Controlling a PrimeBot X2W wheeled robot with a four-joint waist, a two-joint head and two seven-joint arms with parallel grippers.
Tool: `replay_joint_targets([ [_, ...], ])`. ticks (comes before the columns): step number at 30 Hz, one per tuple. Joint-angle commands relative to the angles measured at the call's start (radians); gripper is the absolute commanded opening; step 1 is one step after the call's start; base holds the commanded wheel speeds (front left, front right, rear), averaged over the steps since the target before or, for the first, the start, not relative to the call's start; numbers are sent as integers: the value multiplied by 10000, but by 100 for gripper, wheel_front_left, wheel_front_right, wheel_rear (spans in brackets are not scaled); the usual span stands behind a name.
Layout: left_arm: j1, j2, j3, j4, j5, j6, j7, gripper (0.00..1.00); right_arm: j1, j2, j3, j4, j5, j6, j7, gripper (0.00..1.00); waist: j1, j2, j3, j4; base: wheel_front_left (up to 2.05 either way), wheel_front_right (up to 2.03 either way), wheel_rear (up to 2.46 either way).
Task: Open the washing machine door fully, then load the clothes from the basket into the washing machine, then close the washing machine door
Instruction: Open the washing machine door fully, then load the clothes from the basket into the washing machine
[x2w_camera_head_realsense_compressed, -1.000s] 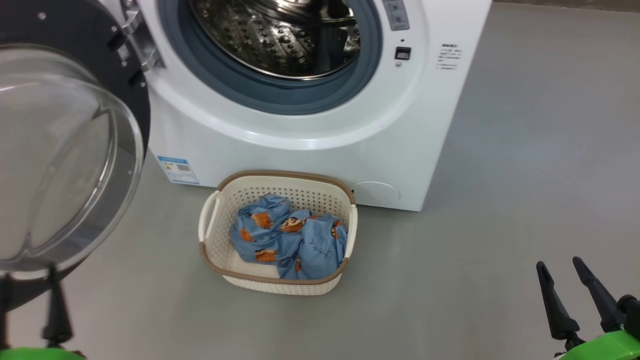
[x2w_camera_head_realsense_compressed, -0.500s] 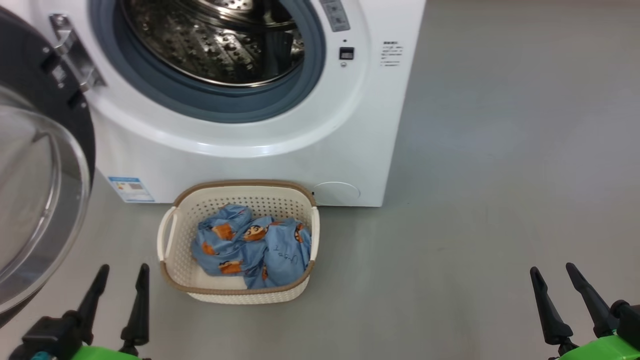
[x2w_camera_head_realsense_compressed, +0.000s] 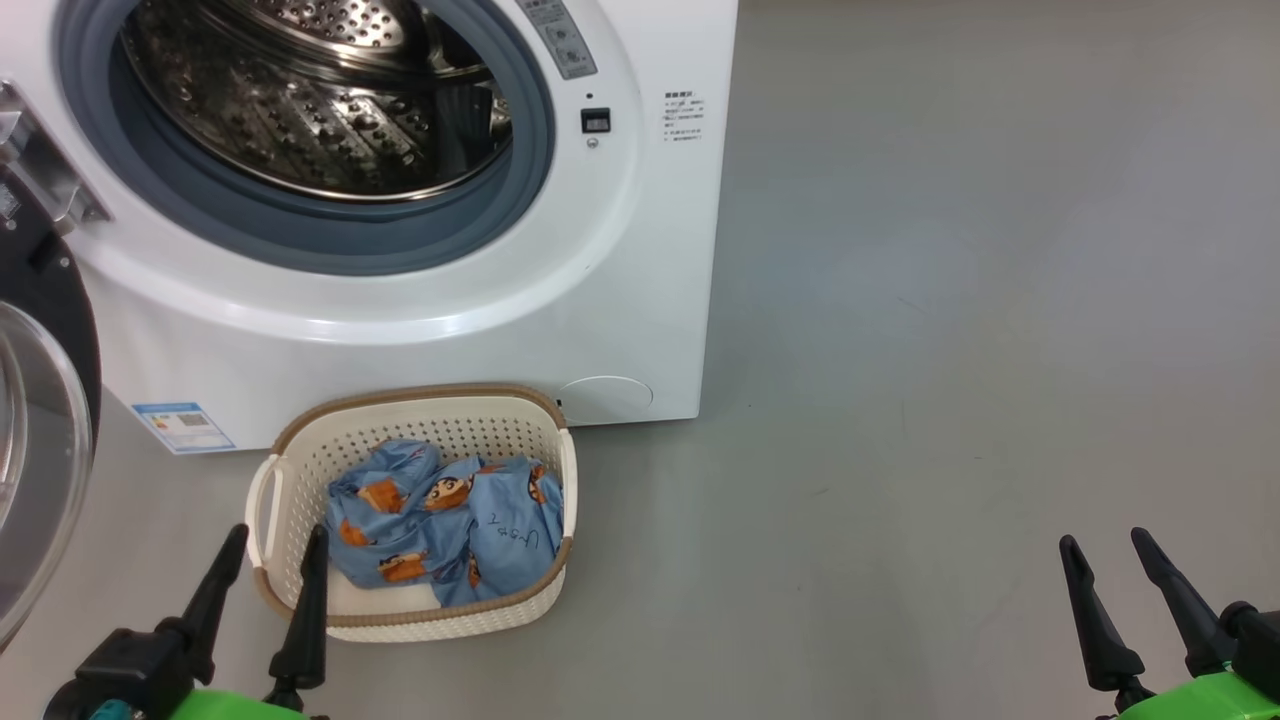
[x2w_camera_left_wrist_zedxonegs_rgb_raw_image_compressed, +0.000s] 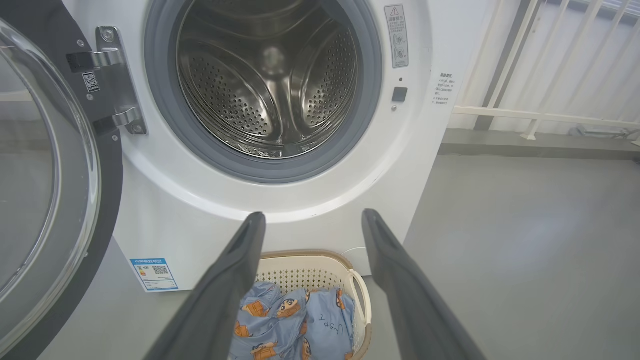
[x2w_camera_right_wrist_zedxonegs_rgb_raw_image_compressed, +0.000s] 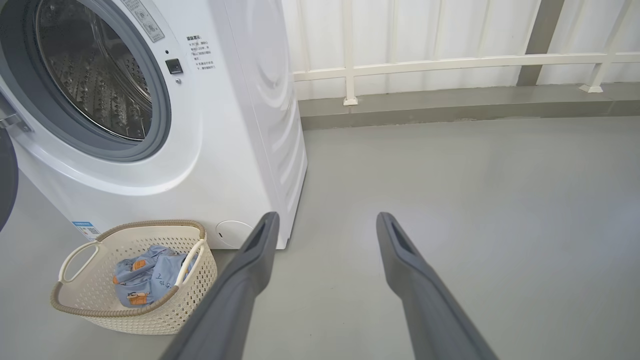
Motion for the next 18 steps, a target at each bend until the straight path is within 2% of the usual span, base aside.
replay_joint_targets([
  [1, 24, 131, 226, -340, -75, -15, -55, 100, -24, -165, 180, -207, -56, 27, -120, 100, 0, -1, -15, -68, 0, 0, 0],
  [13, 9, 100, 54, -441, -197, -15, -55, 100, -73, -117, 108, -246, -81, 27, -120, 100, 0, -1, 70, 54, 0, 0, 0],
  [18, -27, 160, -72, -463, -306, -15, -55, 100, -109, -103, 120, -265, -81, 27, -120, 100, 0, -1, 128, 104, 20, -56, 37],
])
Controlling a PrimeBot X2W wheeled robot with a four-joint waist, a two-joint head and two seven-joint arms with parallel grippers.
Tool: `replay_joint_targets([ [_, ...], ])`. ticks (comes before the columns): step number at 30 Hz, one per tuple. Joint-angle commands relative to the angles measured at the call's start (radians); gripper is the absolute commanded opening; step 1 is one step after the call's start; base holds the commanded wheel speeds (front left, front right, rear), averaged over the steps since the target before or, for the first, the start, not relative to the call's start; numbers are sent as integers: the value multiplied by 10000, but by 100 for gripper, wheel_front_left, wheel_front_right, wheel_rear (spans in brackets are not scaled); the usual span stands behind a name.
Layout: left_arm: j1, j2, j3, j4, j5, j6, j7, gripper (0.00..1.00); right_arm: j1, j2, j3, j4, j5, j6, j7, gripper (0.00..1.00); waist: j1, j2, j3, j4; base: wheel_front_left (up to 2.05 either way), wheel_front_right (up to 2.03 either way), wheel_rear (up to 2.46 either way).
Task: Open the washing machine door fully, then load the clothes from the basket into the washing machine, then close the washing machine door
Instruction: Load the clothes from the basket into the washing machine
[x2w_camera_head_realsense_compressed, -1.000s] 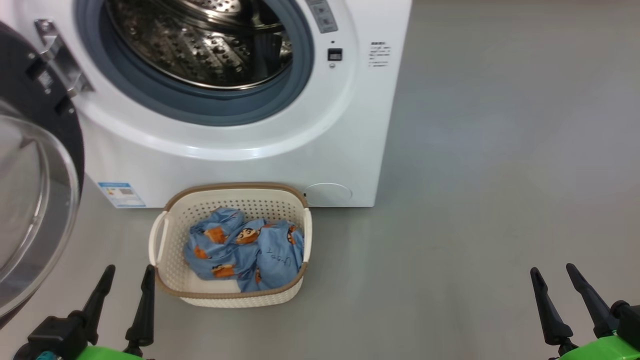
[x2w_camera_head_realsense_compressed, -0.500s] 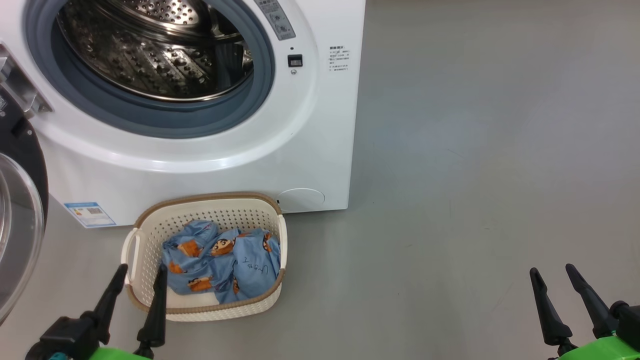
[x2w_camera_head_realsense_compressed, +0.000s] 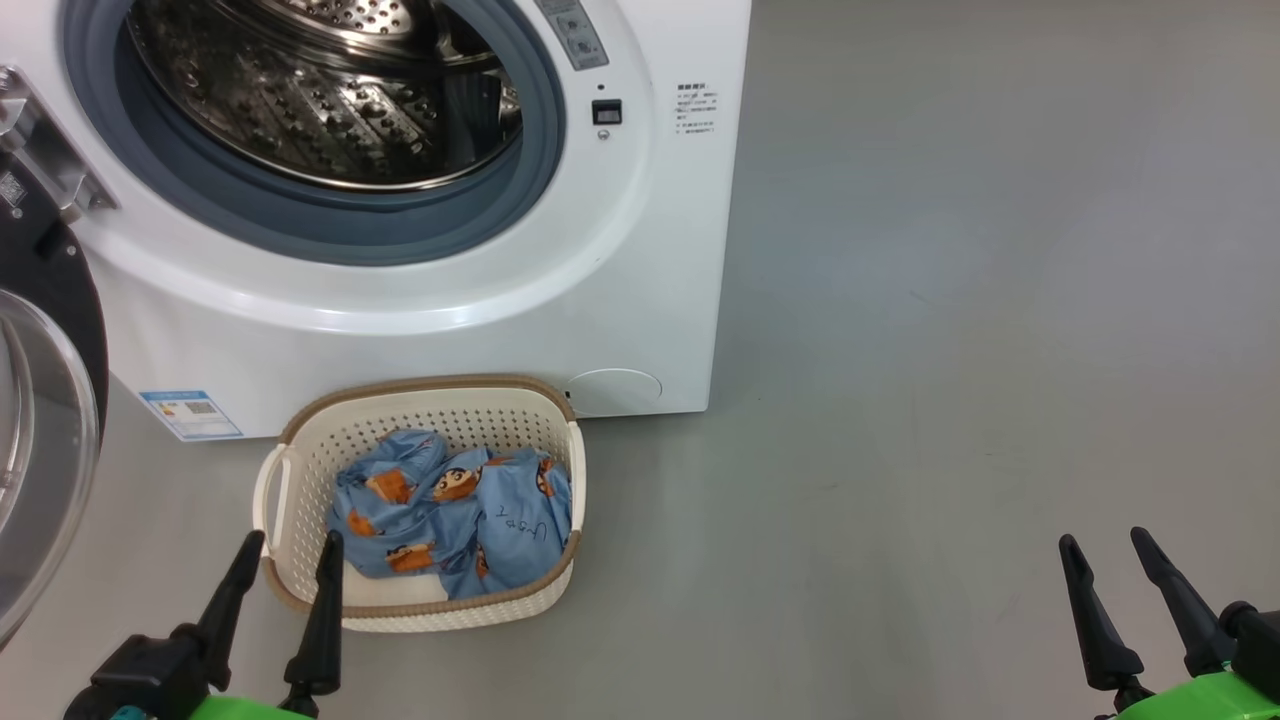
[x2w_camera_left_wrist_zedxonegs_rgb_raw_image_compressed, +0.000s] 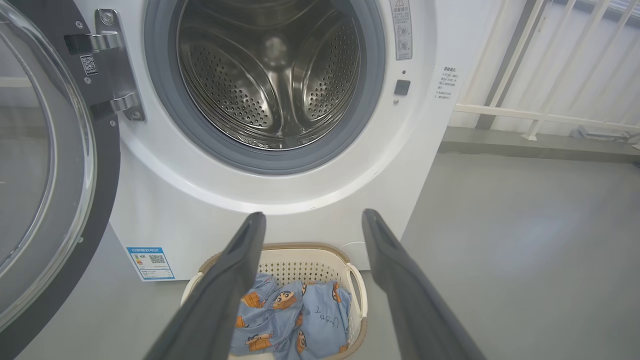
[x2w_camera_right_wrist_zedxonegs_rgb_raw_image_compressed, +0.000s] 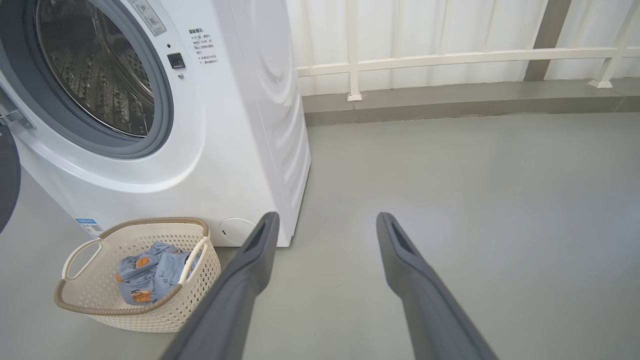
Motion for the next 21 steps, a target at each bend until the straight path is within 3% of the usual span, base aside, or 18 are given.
replay_joint_targets([
  [1, -215, 177, 261, -248, -125, -15, -55, 100, -118, -156, 152, -247, -73, 27, -120, 100, 0, -1, 23, 18, 41, -101, 60],
  [14, -536, 196, 84, -278, -105, -15, -55, 100, -353, -100, 161, -270, -7, 27, -120, 100, 0, -1, 418, 26, 103, -173, 71],
  [21, -644, 121, -71, -271, 101, -15, -55, 100, -408, -18, 130, -291, -3, 27, -120, 100, 0, -1, 577, 6, 84, -91, 7],
])
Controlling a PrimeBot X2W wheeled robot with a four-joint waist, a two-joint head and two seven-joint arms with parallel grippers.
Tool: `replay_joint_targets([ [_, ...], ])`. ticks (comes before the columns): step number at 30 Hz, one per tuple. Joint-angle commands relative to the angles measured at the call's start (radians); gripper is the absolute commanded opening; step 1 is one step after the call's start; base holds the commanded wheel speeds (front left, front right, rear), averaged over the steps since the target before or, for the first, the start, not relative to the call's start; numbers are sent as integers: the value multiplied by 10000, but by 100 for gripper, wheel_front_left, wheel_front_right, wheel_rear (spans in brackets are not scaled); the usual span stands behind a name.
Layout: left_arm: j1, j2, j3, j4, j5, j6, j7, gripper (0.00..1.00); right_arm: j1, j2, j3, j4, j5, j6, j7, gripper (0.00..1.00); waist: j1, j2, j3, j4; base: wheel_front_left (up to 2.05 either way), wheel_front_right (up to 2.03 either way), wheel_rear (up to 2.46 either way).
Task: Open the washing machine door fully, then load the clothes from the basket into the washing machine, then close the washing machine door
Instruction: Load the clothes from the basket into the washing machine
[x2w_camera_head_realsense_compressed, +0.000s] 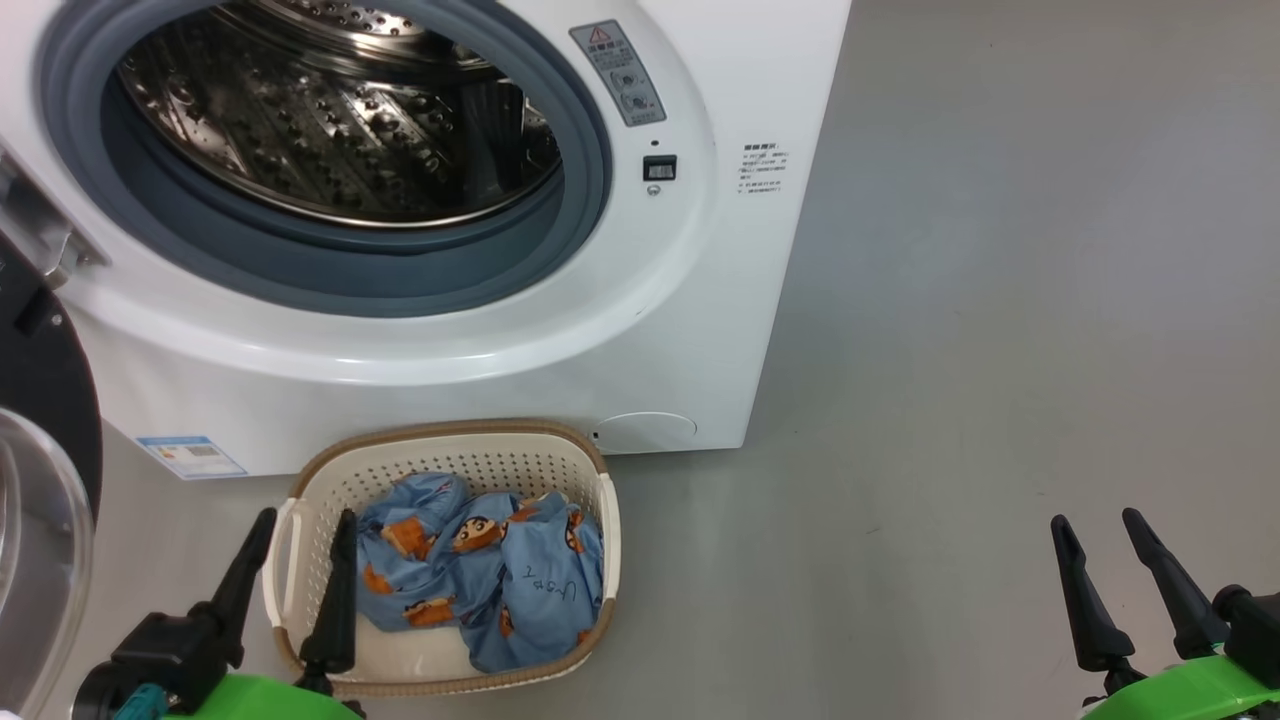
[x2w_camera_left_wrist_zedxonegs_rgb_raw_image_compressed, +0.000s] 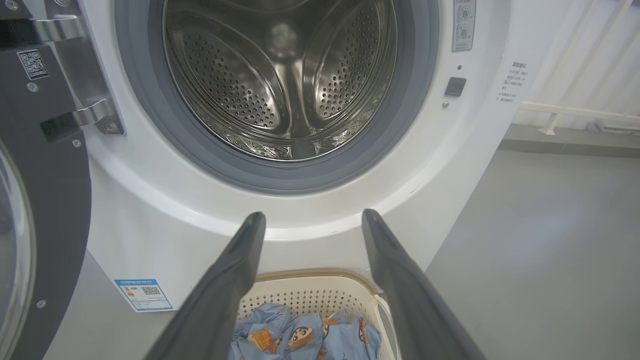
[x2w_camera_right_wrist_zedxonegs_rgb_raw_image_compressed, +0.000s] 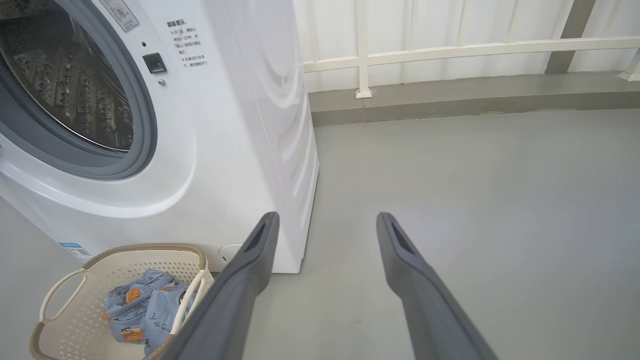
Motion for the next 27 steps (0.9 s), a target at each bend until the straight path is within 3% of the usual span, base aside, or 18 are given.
replay_joint_targets([
  [1, -336, 107, 255, -244, 51, -15, -55, 100, -150, -189, 124, -229, -3, 29, -122, 100, -1, -1, 33, -1, 34, -34, 0],
  [12, -566, -76, -202, 437, -31, -15, -55, 100, -374, -106, 93, -289, 33, 29, -122, 100, -1, -1, 497, 36, 2, -2, 0],
  [27, -2246, -257, -1435, 3461, -283, -15, -55, 100, -1122, 42, 341, -409, 180, 29, -122, 100, -1, -1, 1997, -117, 0, 0, 0],
])
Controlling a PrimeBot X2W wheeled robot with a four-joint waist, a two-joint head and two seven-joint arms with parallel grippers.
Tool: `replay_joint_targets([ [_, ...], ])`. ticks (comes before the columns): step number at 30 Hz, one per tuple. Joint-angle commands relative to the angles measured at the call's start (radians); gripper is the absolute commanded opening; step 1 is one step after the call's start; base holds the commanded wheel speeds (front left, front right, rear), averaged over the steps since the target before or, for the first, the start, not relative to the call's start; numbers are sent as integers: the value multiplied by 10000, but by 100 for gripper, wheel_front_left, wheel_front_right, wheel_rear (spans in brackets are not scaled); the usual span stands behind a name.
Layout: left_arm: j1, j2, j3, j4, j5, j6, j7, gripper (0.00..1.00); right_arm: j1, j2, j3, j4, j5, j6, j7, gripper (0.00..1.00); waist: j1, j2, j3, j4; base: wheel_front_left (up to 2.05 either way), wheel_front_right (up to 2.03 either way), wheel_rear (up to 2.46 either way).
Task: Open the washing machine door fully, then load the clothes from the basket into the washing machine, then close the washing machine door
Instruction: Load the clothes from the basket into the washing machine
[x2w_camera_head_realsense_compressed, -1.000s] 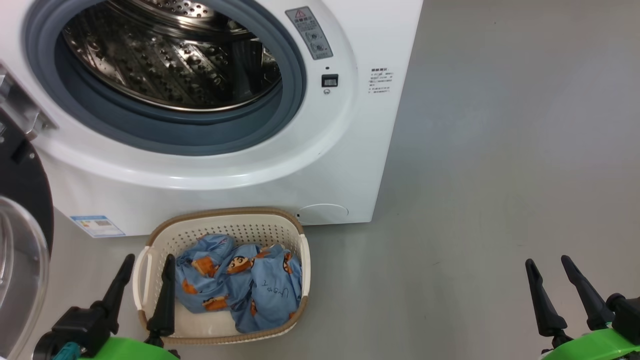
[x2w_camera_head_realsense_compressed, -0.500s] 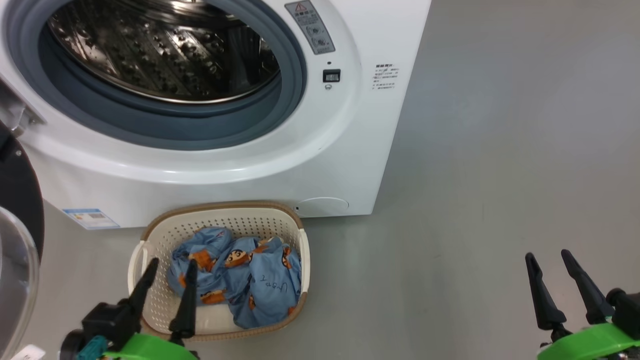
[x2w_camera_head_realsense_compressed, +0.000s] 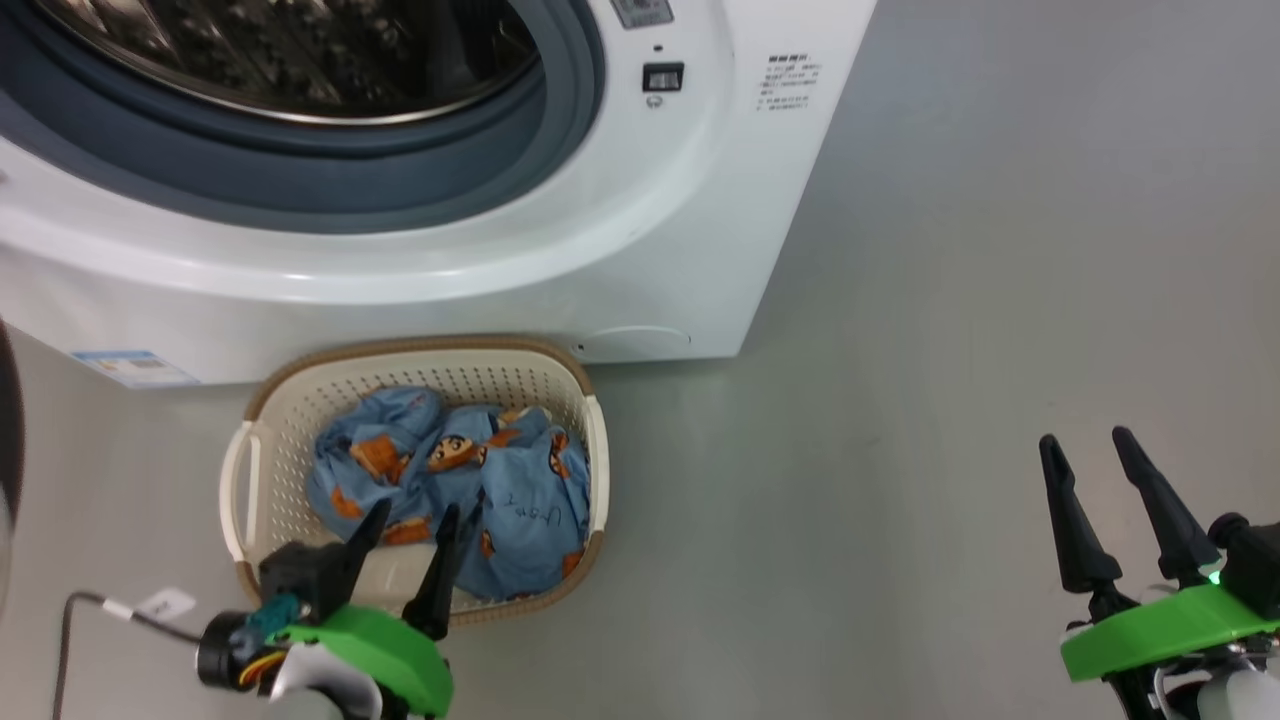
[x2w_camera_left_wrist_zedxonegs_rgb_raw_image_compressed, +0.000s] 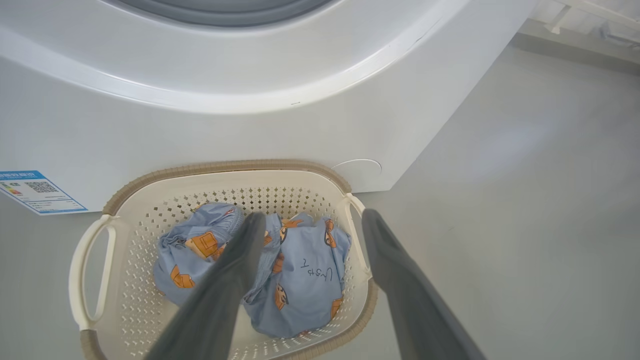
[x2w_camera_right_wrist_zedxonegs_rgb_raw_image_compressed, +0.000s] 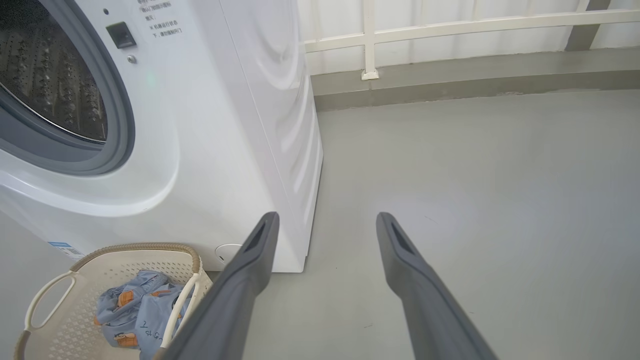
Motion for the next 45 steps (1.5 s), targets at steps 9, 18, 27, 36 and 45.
replay_joint_targets([
  [9, -1858, 84, -316, 1961, -170, -15, -65, 100, -739, -68, 390, -389, 187, 29, -120, 100, -1, 0, 1586, -380, 0, 0, 0],
  [18, -3389, 427, -696, 3700, -239, -15, -65, 100, -1378, 20, 505, -519, 298, 29, -120, 100, -1, 0, 2850, -703, 0, 0, 0],
  [27, -4414, 681, -872, 4428, -360, -15, -65, 100, -1820, 140, 658, -634, 350, 29, -120, 100, -1, 0, 3707, -962, 0, 0, 0],
  [36, -5164, 976, -849, 5007, -571, -15, -65, 100, -2106, 216, 731, -730, 405, 29, -120, 100, -1, 0, 4281, -1240, 0, 0, 0],
  [45, -5746, 1089, -631, 5493, -928, -15, -65, 100, -2291, 244, 783, -812, 446, 29, -120, 100, -1, 0, 4740, -1477, 0, 0, 0],
])
